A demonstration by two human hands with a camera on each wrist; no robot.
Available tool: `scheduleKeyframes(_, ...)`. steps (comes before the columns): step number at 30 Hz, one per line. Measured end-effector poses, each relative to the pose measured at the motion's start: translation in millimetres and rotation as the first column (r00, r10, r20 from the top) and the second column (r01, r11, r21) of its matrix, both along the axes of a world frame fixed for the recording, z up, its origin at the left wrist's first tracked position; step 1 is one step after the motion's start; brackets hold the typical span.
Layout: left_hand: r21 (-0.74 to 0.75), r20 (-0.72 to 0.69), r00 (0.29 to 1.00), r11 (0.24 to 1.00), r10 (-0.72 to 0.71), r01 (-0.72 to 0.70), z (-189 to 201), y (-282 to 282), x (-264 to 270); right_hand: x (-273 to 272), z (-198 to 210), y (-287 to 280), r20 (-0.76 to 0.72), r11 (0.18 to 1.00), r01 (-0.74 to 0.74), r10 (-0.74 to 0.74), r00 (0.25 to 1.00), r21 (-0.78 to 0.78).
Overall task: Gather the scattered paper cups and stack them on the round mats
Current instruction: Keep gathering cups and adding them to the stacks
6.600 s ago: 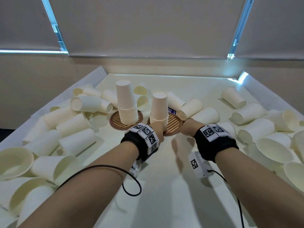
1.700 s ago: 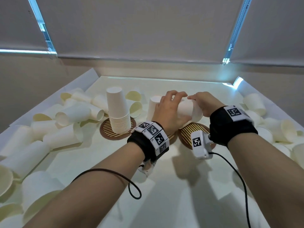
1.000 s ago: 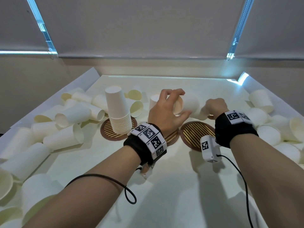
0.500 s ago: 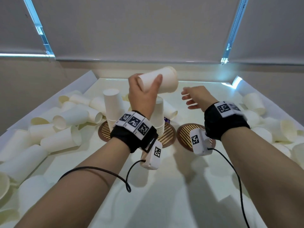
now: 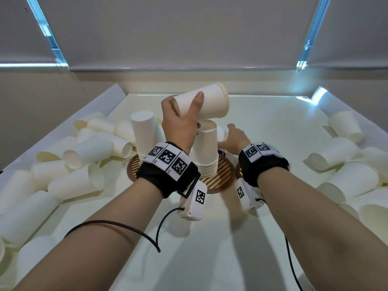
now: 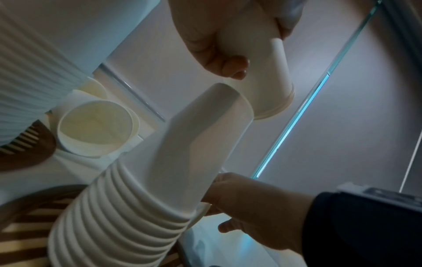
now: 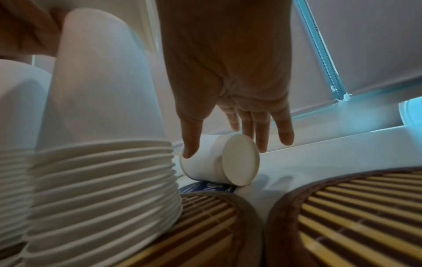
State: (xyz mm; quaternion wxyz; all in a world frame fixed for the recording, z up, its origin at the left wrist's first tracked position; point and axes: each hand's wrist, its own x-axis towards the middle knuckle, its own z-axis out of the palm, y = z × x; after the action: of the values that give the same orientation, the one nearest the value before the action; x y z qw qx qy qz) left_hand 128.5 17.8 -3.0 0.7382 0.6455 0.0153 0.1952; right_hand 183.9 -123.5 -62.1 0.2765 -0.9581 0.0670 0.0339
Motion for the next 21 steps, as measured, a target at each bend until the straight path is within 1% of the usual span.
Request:
scheduleKeyframes(3,0.025,0.020,1.000,1.000,-0.012,0.011,-2.3,0.5,-1.0,1.0,0.2,-4.6,-0.023,1.000,0.011,-0.011,1.000,-0.021)
scheduleKeyframes(6,0.044,0.013,1.000,0.999,-0.008,0.007,-1.4,-0.4,-2.3,-3.8,0.3,-9.9,-0.037,0.998,0.059,-0.060,0.997,-0.026)
scheduleKeyframes(10,0.059,0.004,1.000,0.998,-0.025,0.024,-3.3,-5.8,-7.9,-11.5,-0.6,-15.1,-0.036,0.985,0.086,-0.093,0.995,-0.149)
scheduleKeyframes(13,0.084,0.001,1.000,0.996,-0.024,0.024,-3.3,-7.0,-13.0,-11.8,-3.1,-10.6,0.010,0.989,0.090,-0.090,0.996,-0.116)
scheduleKeyframes(16,0.019,-0.050,0.999,1.000,-0.015,0.016,-2.1,-5.2,-14.4,-8.0,-7.6,-1.2,0.019,0.995,0.061,-0.059,0.998,-0.078)
scheduleKeyframes(18,-0.044,-0.087,0.996,0.999,-0.035,0.032,-3.5,-3.4,-15.4,-5.3,-12.1,2.4,0.018,0.995,0.058,-0.057,0.998,-0.081)
scheduleKeyframes(21,-0.065,-0.113,0.991,0.996,-0.072,0.065,-4.3,-4.3,-18.9,-1.2,-15.6,2.8,-0.007,0.996,0.060,-0.060,0.998,-0.064)
